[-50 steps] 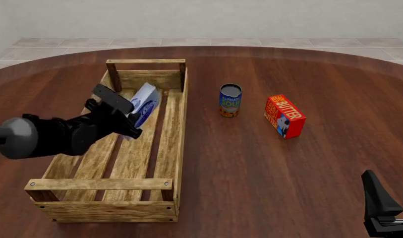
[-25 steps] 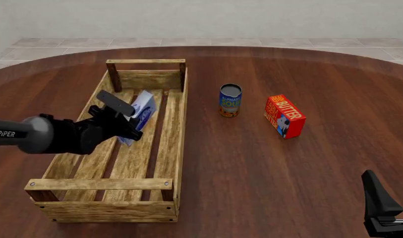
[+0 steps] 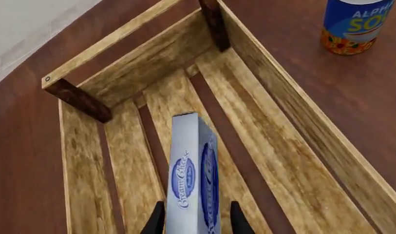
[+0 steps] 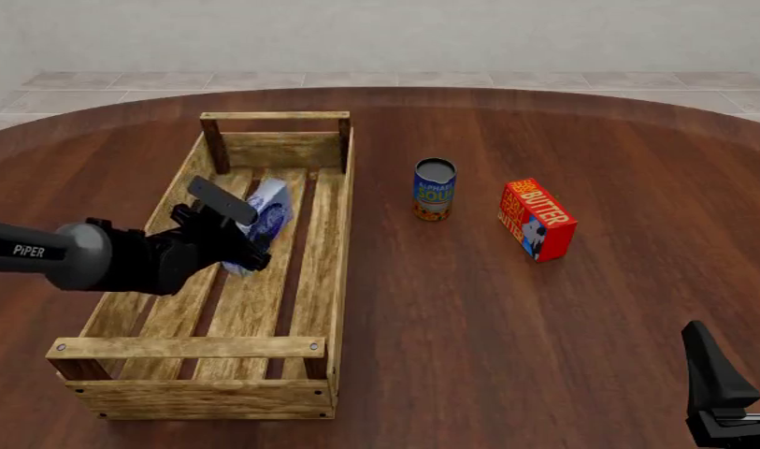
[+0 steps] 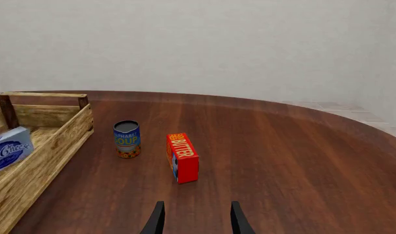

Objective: Pick up the cream cheese and put it in the tray.

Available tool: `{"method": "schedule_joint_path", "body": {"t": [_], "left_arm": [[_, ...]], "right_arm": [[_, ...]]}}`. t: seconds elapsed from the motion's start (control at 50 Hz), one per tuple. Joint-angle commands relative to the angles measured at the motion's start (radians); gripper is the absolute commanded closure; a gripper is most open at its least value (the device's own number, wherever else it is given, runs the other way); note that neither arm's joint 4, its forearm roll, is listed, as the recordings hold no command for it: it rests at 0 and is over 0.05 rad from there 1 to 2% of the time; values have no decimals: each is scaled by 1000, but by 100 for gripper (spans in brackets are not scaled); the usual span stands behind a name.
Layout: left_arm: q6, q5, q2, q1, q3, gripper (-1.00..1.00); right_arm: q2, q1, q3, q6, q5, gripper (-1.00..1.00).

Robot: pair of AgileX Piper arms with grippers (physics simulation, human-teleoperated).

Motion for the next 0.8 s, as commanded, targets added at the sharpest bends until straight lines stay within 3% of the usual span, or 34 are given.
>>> {"method": "schedule_joint_path", "body": {"t": [0.02,0.8], "left_arm": [[13,-13,17,4,31,-100],[22,-15,-170,14,121,-100]], "right_arm": [[0,0,0,0,0,-100],[0,0,0,0,0,-100]]}}
